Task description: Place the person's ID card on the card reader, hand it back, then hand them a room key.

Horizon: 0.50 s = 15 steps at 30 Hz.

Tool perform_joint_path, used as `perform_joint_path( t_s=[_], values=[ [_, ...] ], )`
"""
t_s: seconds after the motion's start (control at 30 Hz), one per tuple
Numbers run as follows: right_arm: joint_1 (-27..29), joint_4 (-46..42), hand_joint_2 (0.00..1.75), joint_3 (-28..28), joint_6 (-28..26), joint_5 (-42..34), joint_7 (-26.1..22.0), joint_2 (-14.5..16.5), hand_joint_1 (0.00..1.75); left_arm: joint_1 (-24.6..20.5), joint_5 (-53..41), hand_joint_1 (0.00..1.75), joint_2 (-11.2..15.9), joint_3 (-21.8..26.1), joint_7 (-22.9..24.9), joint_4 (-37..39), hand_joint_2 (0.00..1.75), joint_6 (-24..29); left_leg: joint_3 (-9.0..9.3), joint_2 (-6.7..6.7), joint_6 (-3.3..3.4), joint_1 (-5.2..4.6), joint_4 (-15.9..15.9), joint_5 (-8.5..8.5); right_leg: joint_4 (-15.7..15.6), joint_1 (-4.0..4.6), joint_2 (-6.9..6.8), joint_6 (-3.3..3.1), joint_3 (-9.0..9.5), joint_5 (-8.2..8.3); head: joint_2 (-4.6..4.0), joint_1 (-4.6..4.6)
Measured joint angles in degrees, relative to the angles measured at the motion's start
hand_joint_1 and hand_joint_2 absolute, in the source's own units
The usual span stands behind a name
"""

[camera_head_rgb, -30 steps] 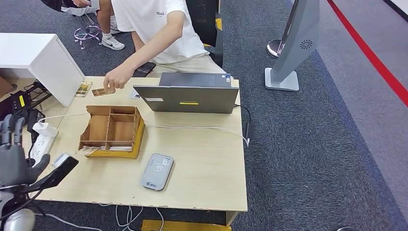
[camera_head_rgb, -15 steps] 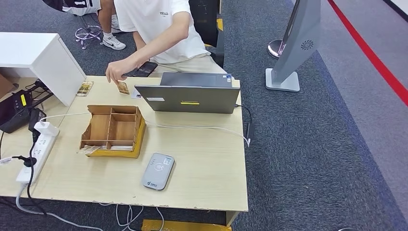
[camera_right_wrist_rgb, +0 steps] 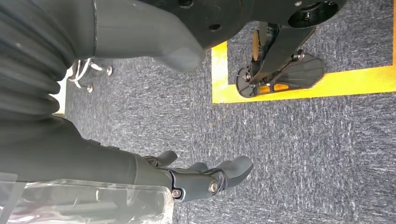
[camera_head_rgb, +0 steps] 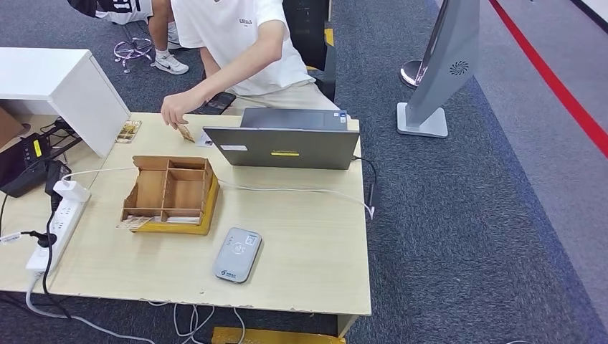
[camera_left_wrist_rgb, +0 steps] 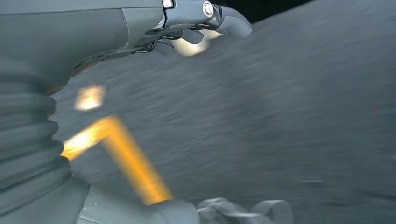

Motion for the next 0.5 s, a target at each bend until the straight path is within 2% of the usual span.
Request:
perform_joint_path(
  t_s=[0.1,0.23,0.27,0.37,0.4,0.5],
  values=[
    [-0.07,0.04,1.75,0.18,-0.01,0.54,0.65,0.04,0.00,-0.30,-4.56,0.00,-1.65,-0.11,1.64,9.52,1.75,5.37,0.07,-0.02,0.04,-0.04,0.01,-0.02,-0.02,-0.03,-0.02,0.01,0.03,0.01,0.00,-0.04],
    [0.13,-0.05,1.75,2.49,0.00,-2.18,1.57,-0.22,0.00,-0.30,-5.63,0.00,-2.89,-3.35,2.86,17.93,1.75,7.12,0.11,-0.02,0.06,-0.01,0.01,-0.02,-0.01,-0.01,-0.01,0.03,0.04,0.00,0.00,-0.01],
    [0.20,-0.11,1.75,3.28,0.00,-3.21,1.78,-0.35,0.00,-0.30,-5.43,0.00,-2.98,-4.48,2.91,19.16,1.31,7.30,0.11,-0.01,0.06,0.00,0.01,-0.02,-0.01,-0.01,0.00,0.03,0.06,0.00,0.00,0.00],
    [0.53,-0.38,0.44,5.95,0.01,-6.46,2.45,-0.92,0.00,-0.09,-4.55,0.00,-2.82,-8.11,3.20,21.70,0.00,7.72,0.12,-0.01,0.06,0.00,0.01,-0.02,0.01,-0.01,0.01,0.03,0.07,0.00,0.00,-0.01],
    [0.68,-0.50,0.00,6.94,0.01,-7.58,2.72,-1.15,0.00,0.06,-4.22,0.00,-2.74,-9.53,3.38,22.34,0.00,7.83,0.12,-0.01,0.06,0.00,0.01,-0.02,0.01,0.00,0.00,0.03,0.07,0.00,0.00,-0.02],
    [1.09,-0.82,0.00,9.51,0.01,-10.37,3.29,-1.75,0.00,0.47,-3.37,0.00,-2.59,-13.12,3.87,23.49,0.00,8.17,0.10,-0.01,0.06,0.01,0.01,-0.02,0.01,0.00,0.00,0.03,0.07,-0.01,0.00,-0.03]
  ],
)
